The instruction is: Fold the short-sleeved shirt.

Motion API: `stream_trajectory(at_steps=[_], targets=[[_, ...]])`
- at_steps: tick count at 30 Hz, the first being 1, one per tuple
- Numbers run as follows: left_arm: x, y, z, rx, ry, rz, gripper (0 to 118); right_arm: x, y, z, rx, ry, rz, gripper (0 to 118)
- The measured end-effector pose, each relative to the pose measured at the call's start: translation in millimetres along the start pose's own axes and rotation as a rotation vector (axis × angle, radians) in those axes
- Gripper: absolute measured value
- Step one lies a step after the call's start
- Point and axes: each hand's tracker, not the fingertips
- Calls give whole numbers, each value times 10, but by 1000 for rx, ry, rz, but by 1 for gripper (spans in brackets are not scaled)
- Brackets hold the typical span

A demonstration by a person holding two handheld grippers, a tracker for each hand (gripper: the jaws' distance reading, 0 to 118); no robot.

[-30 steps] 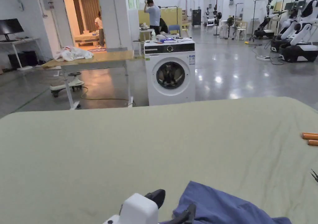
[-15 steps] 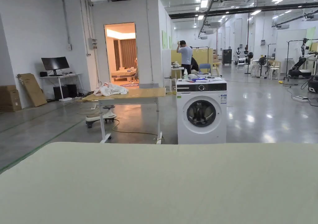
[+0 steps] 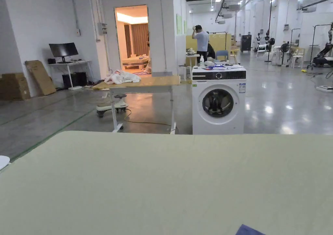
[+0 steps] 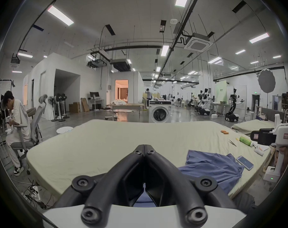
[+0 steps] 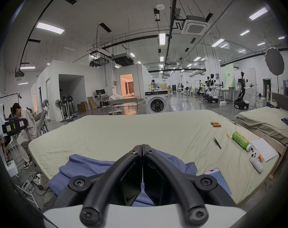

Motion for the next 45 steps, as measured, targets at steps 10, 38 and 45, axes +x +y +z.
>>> stream_trajectory(at_steps=[10, 38, 45], targets=[[-417, -551, -899, -373, -73, 107, 54, 66, -274, -99, -92, -8, -35, 0], [-464, -1519, -3265, -841, -49, 56, 1, 803, -67, -1282, -314, 17, 25, 56], [-372, -1490, -3314, -881, -34, -19, 1, 1079, -182, -3006, -730, -4, 79, 74]])
